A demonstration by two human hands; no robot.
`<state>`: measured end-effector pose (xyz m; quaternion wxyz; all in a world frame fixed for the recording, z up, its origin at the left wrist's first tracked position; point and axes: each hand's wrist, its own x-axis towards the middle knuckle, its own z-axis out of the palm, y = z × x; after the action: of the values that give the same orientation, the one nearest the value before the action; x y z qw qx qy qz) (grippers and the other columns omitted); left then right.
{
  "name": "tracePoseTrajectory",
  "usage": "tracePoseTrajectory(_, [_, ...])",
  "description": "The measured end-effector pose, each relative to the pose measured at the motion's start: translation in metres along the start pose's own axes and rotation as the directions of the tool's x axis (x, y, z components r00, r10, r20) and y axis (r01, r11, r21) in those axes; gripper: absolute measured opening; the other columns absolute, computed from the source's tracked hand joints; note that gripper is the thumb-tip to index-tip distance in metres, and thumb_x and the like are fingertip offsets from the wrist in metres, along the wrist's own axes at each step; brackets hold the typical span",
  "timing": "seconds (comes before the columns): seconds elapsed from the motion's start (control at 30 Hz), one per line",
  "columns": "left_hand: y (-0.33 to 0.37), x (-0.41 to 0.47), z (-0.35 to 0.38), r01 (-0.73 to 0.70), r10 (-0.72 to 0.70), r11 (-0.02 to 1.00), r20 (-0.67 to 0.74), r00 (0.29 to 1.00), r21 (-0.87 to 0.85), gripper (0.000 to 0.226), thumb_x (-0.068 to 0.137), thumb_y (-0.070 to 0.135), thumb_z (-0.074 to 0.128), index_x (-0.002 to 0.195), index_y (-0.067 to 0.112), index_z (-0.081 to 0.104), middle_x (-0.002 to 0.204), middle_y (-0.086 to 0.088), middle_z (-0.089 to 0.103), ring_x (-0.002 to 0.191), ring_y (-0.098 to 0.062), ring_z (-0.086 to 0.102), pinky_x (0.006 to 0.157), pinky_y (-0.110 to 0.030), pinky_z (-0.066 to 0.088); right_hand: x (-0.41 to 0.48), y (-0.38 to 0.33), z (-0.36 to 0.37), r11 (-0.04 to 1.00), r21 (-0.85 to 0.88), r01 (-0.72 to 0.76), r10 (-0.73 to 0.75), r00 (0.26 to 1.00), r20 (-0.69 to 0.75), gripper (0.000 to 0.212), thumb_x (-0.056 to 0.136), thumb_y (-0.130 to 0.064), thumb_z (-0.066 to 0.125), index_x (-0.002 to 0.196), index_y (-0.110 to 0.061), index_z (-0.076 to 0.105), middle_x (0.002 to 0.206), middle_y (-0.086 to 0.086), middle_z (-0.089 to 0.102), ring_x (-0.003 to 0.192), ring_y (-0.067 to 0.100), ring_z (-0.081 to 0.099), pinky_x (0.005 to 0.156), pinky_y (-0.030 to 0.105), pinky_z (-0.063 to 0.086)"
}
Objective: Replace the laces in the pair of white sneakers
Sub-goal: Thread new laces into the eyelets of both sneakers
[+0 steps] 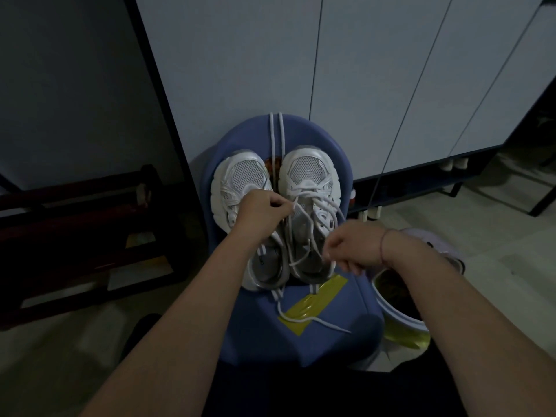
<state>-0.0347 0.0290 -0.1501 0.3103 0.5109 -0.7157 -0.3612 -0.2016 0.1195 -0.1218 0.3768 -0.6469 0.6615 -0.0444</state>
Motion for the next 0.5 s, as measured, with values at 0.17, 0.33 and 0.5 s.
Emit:
tracePoseTrajectory(0.17, [-0.001, 0.000, 0.000, -0.003, 0.003, 1.000, 0.011, 1.000, -0.004, 0.013, 0.089, 0.016, 0.068, 0.094, 0.008, 0.077, 0.074, 0.009, 0.066, 0.066, 0.002, 0.056, 0.069, -0.019, 0.046, 0.043, -0.011, 0.004, 0.910, 0.367, 0.194, 0.000, 0.885, -0.466, 0.005, 0.095, -0.014, 0.054, 0.092, -0.014, 0.058, 0.056, 0.010, 0.060, 0.033, 0.010, 0.053, 0.037, 0.017, 0.041])
tracePoseTrajectory(0.33, [-0.001, -0.001, -0.001, -0.015, 0.015, 1.000, -0.003, 1.000, -0.004, 0.014, 0.089, 0.016, 0.068, 0.096, 0.008, 0.077, 0.082, 0.003, 0.070, 0.073, -0.002, 0.059, 0.075, -0.020, 0.047, 0.068, -0.013, 0.013, 0.964, 0.228, 0.136, -0.006, 0.870, -0.494, 0.024, 0.095, -0.020, 0.054, 0.079, -0.010, 0.069, 0.048, 0.005, 0.056, 0.029, 0.006, 0.047, 0.041, 0.016, 0.042])
tracePoseTrajectory(0.5, [0.000, -0.001, 0.005, -0.031, 0.036, 0.997, -0.065, 0.997, 0.074, 0.017, 0.089, 0.023, 0.069, 0.091, 0.007, 0.078, 0.078, 0.000, 0.070, 0.072, -0.008, 0.060, 0.067, -0.019, 0.044, 0.054, -0.015, 0.007, 0.991, -0.080, 0.107, -0.130, 0.909, -0.397, 0.025, 0.093, -0.015, 0.052, 0.072, -0.007, 0.063, 0.052, 0.000, 0.051, 0.032, 0.000, 0.046, 0.054, 0.025, 0.044])
